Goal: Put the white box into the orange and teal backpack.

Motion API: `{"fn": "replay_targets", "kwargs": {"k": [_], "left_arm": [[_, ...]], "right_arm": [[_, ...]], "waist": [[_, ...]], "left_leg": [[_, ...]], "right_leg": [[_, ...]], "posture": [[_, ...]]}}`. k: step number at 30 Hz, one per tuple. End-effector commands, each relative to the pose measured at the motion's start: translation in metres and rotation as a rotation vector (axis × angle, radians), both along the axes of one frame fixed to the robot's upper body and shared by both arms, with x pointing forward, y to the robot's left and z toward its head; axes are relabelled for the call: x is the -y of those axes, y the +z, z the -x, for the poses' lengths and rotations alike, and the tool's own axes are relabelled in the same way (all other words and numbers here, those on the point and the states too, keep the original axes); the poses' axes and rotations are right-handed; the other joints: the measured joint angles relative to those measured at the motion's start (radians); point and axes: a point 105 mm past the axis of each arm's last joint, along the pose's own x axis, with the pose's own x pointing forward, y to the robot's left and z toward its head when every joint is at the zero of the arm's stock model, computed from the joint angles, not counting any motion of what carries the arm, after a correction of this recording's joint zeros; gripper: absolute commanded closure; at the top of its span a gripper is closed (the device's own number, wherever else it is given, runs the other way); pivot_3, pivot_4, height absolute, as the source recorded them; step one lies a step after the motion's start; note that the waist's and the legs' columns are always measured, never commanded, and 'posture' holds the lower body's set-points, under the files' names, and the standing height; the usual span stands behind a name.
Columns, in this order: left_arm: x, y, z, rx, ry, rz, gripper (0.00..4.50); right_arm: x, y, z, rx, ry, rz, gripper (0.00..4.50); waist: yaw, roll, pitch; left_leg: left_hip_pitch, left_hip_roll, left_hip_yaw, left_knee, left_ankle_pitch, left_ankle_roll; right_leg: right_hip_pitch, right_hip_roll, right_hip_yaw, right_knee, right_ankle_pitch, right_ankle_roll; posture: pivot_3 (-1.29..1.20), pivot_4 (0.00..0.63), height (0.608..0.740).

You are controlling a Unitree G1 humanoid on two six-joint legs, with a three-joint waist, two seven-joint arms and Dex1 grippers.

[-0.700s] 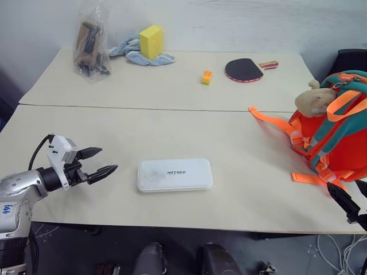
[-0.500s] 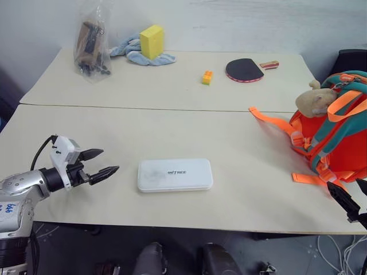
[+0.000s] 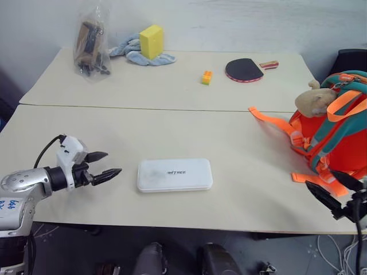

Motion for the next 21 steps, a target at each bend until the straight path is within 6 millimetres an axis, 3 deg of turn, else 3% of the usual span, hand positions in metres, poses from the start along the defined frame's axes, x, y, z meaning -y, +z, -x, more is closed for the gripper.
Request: {"fn": "replay_targets", "kwargs": {"k": [1,9,11,21], "left_arm": [[0.02,-0.013,0.006,-0.042,-0.082,-0.059,1.53],[0.048,-0.035,-0.006,-0.061,-0.205,-0.151,3.98],[0.053,-0.036,-0.01,-0.055,-0.224,-0.169,4.45],[0.085,-0.034,-0.022,-0.032,-0.309,-0.115,4.45]], "right_arm": [[-0.041,0.001,-0.012,-0.008,0.171,0.071,1.64],[-0.079,-0.013,-0.041,-0.014,0.313,0.135,4.37],[-0.086,-0.018,-0.044,-0.018,0.346,0.149,4.5],[-0.093,-0.046,-0.059,-0.048,0.31,0.225,4.5]], "waist": [[-0.003,0.0,0.0],[0.009,0.0,0.0],[0.01,0.0,0.0],[0.01,0.0,0.0]], "left_leg": [[0.001,0.0,0.0,0.0,0.0,0.0],[0.001,-0.001,0.0,0.0,0.001,-0.001],[0.001,-0.001,0.0,0.001,0.001,0.0],[0.0,-0.001,0.0,0.006,0.001,0.0]], "right_leg": [[0.001,0.0,0.0,0.0,0.0,0.0],[0.0,0.0,0.0,0.0,0.0,0.0],[0.0,0.0,0.0,0.001,0.0,0.0],[0.001,-0.001,0.0,0.003,0.0,0.0]], "posture": [[0.0,0.15,0.74],[0.0,0.15,0.74],[0.0,0.15,0.74],[0.0,0.15,0.74]]}}
